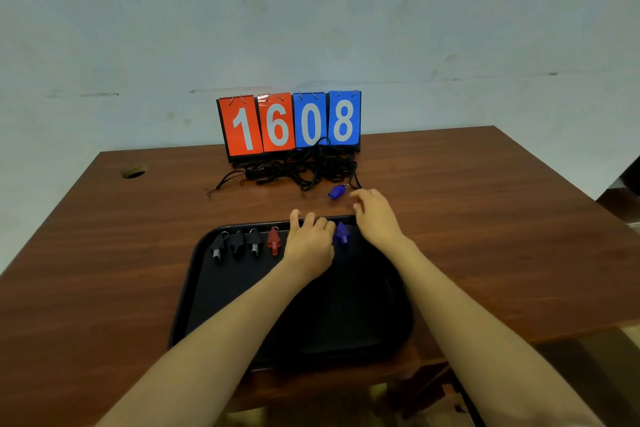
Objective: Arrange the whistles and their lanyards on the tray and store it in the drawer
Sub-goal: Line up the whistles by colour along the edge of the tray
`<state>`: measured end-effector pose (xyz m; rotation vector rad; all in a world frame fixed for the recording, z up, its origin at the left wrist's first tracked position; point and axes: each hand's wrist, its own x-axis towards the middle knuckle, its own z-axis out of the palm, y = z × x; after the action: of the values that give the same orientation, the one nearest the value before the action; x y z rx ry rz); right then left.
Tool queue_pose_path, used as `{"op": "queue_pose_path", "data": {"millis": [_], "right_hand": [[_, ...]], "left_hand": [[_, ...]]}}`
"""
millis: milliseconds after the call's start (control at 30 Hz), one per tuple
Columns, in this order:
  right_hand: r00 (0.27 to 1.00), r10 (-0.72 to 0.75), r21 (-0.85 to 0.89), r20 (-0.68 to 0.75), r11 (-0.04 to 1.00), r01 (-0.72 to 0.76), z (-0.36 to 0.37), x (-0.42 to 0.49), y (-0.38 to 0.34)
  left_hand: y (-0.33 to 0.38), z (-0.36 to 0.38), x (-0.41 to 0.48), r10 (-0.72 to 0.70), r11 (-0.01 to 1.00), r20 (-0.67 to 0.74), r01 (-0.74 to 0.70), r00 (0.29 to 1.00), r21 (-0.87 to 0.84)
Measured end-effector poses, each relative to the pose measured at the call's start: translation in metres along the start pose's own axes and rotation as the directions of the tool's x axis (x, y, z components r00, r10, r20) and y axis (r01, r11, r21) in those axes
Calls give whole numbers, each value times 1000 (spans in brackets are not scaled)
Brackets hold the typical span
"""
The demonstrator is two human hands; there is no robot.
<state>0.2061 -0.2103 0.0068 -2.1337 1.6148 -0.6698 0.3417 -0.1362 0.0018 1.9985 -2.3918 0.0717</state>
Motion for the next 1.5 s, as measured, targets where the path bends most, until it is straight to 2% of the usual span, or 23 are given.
{"op": "queue_pose_path", "data": {"millis": [133, 233, 333, 400, 500, 633, 800, 933, 1033, 1100, 1333, 1500], "right_hand": [[985, -14, -121, 174, 992, 35, -1, 37, -3], [957, -63, -198, 282, 972, 123, 8, 55, -5], [942, -76, -336, 328, 922, 191, 19, 65, -6], [943, -52, -368, 328, 912, 179, 25, 68, -5], [953, -55, -331, 299, 930, 158, 32, 71, -1], [987, -33, -224, 156, 972, 68, 33, 68, 7], [990, 103, 152, -99, 985, -87, 15, 51, 2], [971, 190, 382, -143, 916, -123, -3, 15, -1], [975, 196, 388, -108, 911, -141, -10, -14, 7], [979, 180, 353, -98, 926, -135, -11, -28, 13], [998, 22, 264, -53, 965, -7, -5, -55, 32], [999, 25, 218, -26, 976, -19, 6, -54, 39]], "left_hand": [[-1, 2, 2, 38, 997, -104, -44, 994, -57], [1, 5, 4, 105, 991, -180, -118, 978, -65], [3, 8, 7, 113, 990, -189, -128, 976, -67], [2, 11, 9, 106, 992, -229, -118, 968, -43], [1, 13, 10, 92, 995, -255, -97, 963, -10], [0, 15, 12, 97, 995, -273, -101, 957, 1], [2, 17, 13, 97, 993, -244, -111, 965, -44], [5, 16, 13, 80, 996, -227, -89, 971, -31], [7, 20, 12, 62, 992, -252, -86, 966, -87], [8, 19, 12, 46, 993, -218, -68, 975, -95], [14, 13, 12, 8, 992, -143, -26, 990, -124], [15, 11, 10, -6, 994, -107, -5, 994, -108]]}}
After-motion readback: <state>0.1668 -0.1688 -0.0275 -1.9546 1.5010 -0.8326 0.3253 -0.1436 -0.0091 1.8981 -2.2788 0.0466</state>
